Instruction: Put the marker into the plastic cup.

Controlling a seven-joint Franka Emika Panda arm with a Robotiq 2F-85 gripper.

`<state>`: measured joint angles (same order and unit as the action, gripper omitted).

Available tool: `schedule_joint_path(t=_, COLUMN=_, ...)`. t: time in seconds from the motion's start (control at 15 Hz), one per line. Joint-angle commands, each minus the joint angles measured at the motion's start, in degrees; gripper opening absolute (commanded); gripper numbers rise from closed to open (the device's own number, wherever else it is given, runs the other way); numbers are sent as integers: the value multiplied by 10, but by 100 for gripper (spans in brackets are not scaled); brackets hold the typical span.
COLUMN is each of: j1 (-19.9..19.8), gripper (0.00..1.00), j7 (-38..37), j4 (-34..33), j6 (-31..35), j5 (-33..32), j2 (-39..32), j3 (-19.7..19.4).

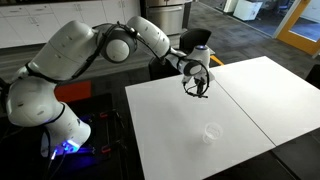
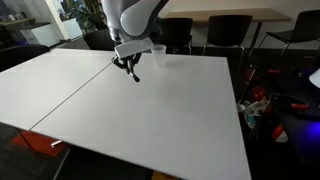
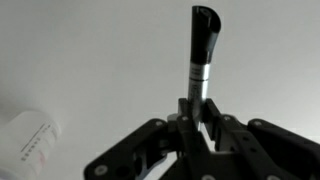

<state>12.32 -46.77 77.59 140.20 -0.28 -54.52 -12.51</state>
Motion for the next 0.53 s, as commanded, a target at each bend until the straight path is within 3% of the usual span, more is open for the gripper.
schedule_joint_path(t=0.0, j1=45, gripper=5, j7=-75, j4=115, j6=33, j5=-50, j2=93, j3=-51)
schedule_joint_path(t=0.47, j1=135, gripper=5, j7=-326, j4=236, j6=71, j5=-216, j2=182, j3=-169)
